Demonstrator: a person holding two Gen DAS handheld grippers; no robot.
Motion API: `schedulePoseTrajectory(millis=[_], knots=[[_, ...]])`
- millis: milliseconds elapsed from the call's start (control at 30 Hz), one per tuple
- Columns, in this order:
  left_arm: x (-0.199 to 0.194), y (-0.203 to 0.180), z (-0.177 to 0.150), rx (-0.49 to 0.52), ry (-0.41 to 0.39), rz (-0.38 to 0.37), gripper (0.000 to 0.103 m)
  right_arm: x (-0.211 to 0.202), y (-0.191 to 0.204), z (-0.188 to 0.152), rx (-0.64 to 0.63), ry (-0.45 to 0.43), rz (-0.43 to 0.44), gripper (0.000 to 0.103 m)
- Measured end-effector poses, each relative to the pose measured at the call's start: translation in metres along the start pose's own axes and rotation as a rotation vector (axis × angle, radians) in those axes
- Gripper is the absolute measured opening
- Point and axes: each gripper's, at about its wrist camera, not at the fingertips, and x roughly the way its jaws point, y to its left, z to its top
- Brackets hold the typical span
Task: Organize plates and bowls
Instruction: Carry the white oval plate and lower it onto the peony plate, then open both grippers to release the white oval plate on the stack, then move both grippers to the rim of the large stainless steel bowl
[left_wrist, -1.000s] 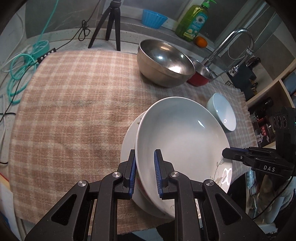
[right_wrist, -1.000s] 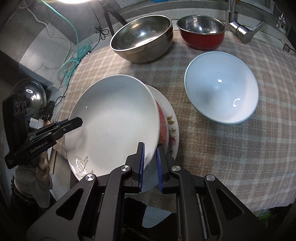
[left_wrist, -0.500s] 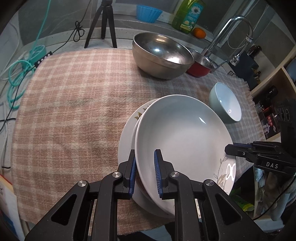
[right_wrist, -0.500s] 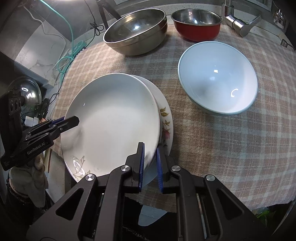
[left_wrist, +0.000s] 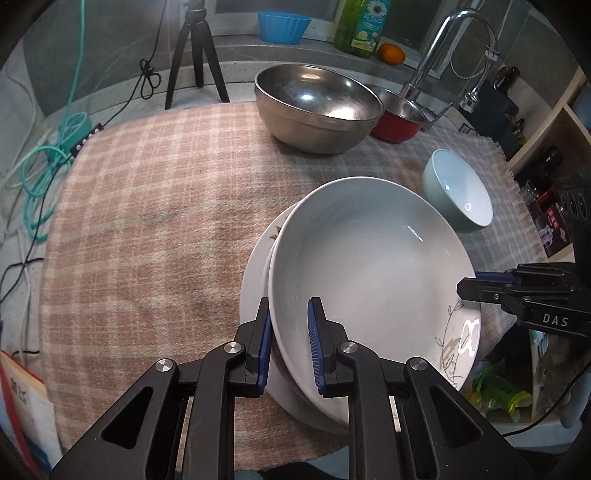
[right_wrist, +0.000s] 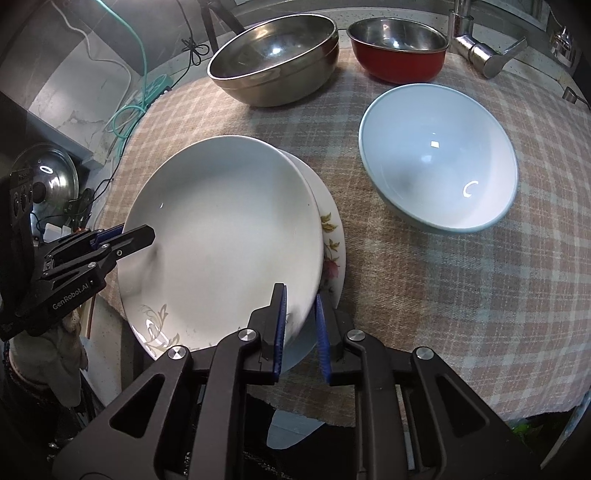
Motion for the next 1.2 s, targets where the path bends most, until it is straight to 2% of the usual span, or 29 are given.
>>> schedulePoseTrajectory(millis=[200, 467, 533, 567, 600, 633, 667, 700, 767, 800, 833, 867, 1033, 1200], knots=[[0.001, -0.004, 0.000, 0.039, 0.004, 0.060, 0.017, 0.000, 0.005, 0.001, -0.025, -0.005, -0.016, 0.024], [-0.001, -0.002, -0.002, 0.048, 0.016, 0.046, 0.018, 0.000, 0.002, 0.000, -0.021, -0.009, -0.010, 0.024], [-0.003, -0.001, -0.002, 0.038, 0.014, 0.034, 0.024, -0.002, 0.001, 0.000, -0.019, -0.016, 0.000, 0.028], [-0.004, -0.001, -0.002, 0.034, 0.014, 0.029, 0.025, -0.004, 0.001, 0.000, -0.020, -0.021, -0.001, 0.036], [-0.005, -0.002, -0.002, 0.035, 0.013, 0.029, 0.029, -0.006, 0.002, -0.001, -0.027, -0.032, -0.009, 0.049], [-0.007, -0.003, -0.002, 0.037, 0.010, 0.030, 0.039, -0.009, 0.003, -0.001, -0.033, -0.043, -0.017, 0.056], [-0.009, -0.003, -0.001, 0.036, 0.003, 0.032, 0.044, -0.011, 0.004, -0.002, -0.039, -0.056, -0.025, 0.066], [-0.012, -0.004, -0.001, 0.034, -0.004, 0.034, 0.052, -0.015, 0.004, -0.002, -0.044, -0.073, -0.032, 0.073], [-0.016, -0.003, 0.000, 0.028, -0.011, 0.028, 0.055, -0.020, 0.004, -0.002, -0.044, -0.090, -0.041, 0.080], [-0.018, -0.002, 0.001, 0.024, -0.009, 0.025, 0.064, -0.022, 0.003, -0.002, -0.039, -0.097, -0.044, 0.085], [-0.019, -0.001, 0.003, 0.017, -0.008, 0.025, 0.072, -0.025, 0.000, -0.001, -0.028, -0.106, -0.038, 0.086], [-0.020, 0.002, 0.005, 0.006, -0.012, 0.028, 0.074, -0.029, -0.002, 0.000, -0.016, -0.117, -0.025, 0.086], [-0.021, 0.017, 0.016, -0.068, 0.003, -0.019, 0.075, -0.046, -0.010, 0.010, 0.031, -0.173, 0.004, 0.086], [-0.030, 0.025, 0.034, -0.069, -0.033, -0.020, 0.075, -0.059, -0.012, 0.027, 0.064, -0.220, 0.005, 0.087]])
